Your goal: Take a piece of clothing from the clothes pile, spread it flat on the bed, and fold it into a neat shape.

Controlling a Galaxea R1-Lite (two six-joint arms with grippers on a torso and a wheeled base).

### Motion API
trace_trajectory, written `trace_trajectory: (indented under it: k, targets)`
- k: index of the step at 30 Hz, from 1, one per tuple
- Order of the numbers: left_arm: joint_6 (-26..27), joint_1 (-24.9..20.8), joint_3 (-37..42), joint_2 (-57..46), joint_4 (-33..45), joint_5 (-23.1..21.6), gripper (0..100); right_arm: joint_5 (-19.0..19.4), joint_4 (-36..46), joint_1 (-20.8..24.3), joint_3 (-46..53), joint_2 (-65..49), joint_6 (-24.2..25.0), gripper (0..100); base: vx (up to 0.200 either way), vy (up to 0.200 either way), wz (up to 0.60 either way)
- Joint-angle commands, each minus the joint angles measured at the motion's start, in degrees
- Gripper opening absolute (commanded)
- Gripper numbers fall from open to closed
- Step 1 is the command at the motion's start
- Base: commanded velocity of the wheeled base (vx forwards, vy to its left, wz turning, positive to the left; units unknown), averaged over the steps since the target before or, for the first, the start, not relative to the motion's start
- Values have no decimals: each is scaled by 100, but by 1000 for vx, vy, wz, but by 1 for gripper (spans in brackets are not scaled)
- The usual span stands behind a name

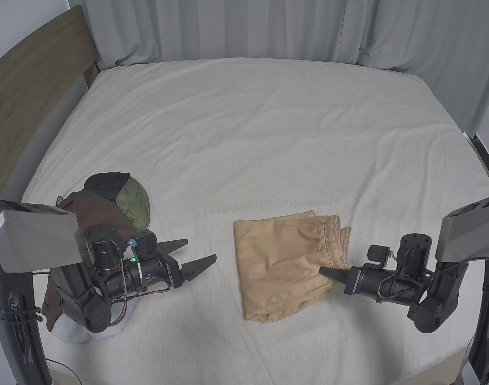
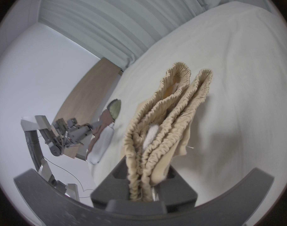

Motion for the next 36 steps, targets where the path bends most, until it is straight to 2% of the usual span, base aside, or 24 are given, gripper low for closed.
trace_trajectory:
  k: [1,9,25,32,36]
  targets:
    - [49,-10,48,-209,-8,-20,100,1,-3,190,-21,-837,154,0,0,0,0]
    - [58,-1,83,-350,-8,-169,100,1,-3,216,-144,-1083,392,0,0,0,0]
    - [49,52,65,-368,-8,-169,100,36,5,225,-390,-1312,409,0,0,0,0]
    - [40,447,92,-535,-8,-222,100,642,14,181,-891,-1373,647,0,0,0,0]
    - [40,465,109,-605,-8,-372,100,783,23,163,-927,-1373,655,0,0,0,0]
